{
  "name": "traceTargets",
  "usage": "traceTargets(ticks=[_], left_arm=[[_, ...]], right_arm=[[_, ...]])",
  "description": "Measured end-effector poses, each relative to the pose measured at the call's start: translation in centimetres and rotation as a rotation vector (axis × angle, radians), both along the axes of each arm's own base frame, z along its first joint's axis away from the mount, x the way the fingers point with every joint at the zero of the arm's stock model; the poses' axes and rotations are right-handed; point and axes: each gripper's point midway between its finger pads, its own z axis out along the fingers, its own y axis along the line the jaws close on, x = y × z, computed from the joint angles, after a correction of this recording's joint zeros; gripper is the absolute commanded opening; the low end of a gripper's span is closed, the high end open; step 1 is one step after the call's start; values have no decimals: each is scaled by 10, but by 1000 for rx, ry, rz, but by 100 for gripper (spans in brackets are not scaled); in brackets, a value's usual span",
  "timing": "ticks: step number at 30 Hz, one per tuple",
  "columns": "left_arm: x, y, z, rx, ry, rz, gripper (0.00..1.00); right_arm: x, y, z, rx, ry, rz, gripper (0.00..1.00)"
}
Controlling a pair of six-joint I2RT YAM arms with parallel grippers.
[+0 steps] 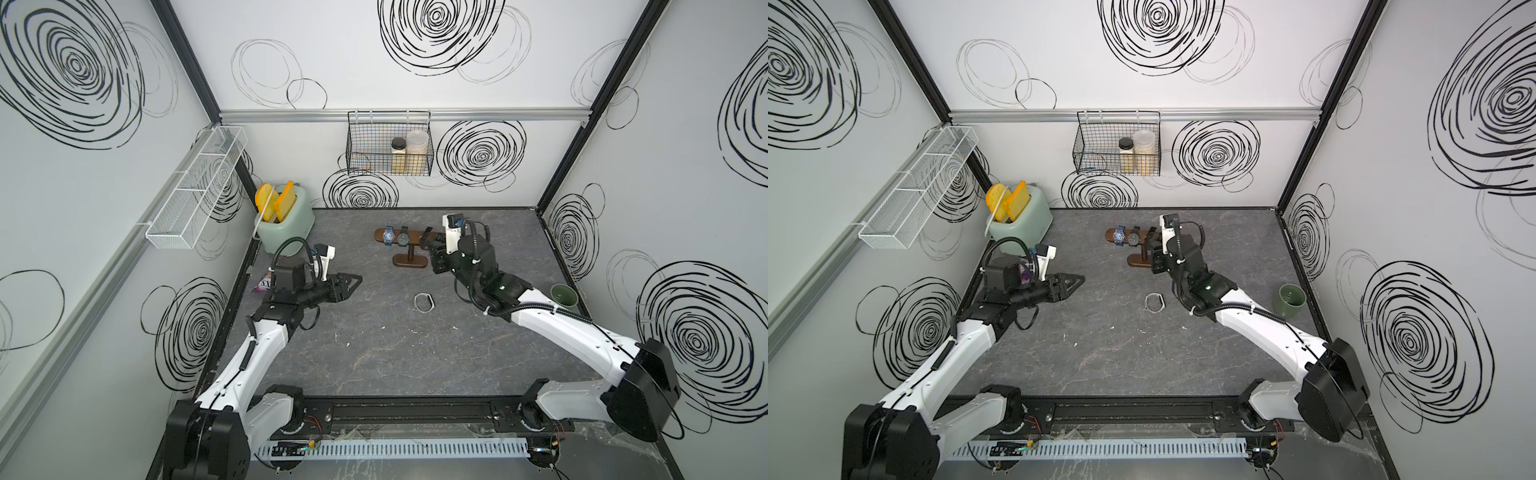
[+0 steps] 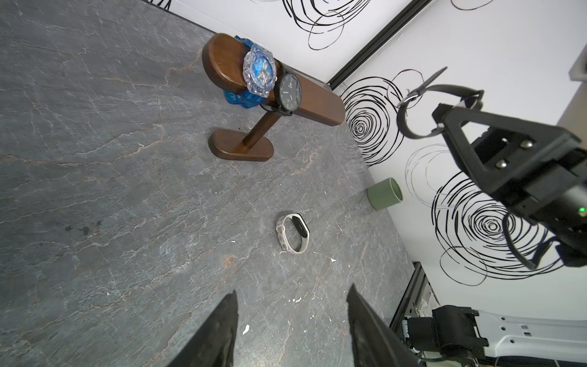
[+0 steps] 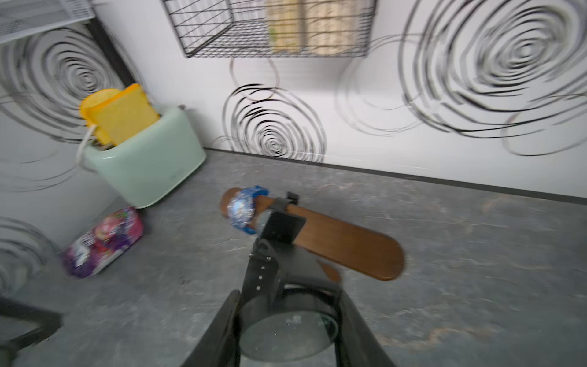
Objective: Place watch on stand
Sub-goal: Place the watch on the stand.
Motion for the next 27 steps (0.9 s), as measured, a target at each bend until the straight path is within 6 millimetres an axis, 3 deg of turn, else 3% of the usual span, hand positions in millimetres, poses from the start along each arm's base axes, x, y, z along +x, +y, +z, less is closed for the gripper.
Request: traceTargets(ticks=[3,7,11,17,20,24,27], left_arm=[[0,0,0,0,1,0,59],[0,0,0,1,1,1,59],[0,1,-1,2,2,2,59],[4,3,-2,15,1,20,60],[15,0,2,44,4,36,64],[51,-19,35,92,-45,34,65],[94,-32,74,93,-127,42,63]], right_arm=[[13,-41,-5,-68,17,-117,31],[31,-85,-26,-145,77,-221,31],[50,-113,-46,-205,137,-276,31],[67,-110,-60,-228,175,-238,31],[72,-105,-61,-230,179,-215,31],[81,-100,-64,-241,187,-197,31],[85,-97,-72,-251,202,-185,31]])
